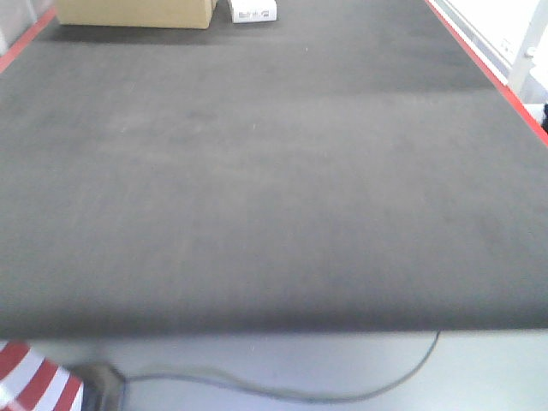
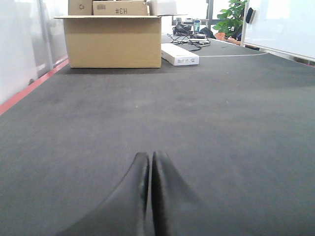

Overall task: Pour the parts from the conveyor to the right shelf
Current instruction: 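Drive away from the conveyor holding the block in the right gripper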

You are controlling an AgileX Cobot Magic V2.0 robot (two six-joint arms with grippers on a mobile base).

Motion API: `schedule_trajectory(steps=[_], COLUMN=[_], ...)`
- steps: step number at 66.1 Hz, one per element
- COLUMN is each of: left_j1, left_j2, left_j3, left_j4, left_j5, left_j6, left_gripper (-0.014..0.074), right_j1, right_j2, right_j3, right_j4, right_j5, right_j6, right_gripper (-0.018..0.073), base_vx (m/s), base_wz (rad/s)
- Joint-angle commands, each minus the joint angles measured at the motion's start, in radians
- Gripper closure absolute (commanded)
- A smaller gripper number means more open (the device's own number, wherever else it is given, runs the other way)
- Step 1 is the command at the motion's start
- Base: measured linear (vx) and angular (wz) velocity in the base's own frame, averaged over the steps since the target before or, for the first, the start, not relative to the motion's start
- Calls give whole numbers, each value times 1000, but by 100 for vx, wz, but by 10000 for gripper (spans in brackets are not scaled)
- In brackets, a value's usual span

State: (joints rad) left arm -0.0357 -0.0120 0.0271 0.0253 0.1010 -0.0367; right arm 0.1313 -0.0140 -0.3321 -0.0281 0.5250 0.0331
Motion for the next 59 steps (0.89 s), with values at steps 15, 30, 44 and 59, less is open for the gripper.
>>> schedule_trajectory(steps=[15, 30, 44, 59], left_j1=[2, 2, 2, 2], left_j2=[-12, -12, -12, -12], left_j3=[-20, -20, -20, -20], left_j4=[-6, -6, -6, -6], left_j5=[-79, -79, -79, -79], left_j6=[-8, -8, -8, -8], left_gripper=[603, 603, 603, 603], right_j1=[-6, -6, -6, -4], right_j2=[9, 9, 9, 9], right_j3=[-26, -26, -26, -26], right_j4=[-6, -6, -6, -6], right_j5=[-89, -89, -89, -88], right_j6=[-6, -6, -6, -6], right_gripper=[564, 564, 564, 564], base_vx=[-41, -39, -37, -31], base_wz=[2, -2, -2, 4])
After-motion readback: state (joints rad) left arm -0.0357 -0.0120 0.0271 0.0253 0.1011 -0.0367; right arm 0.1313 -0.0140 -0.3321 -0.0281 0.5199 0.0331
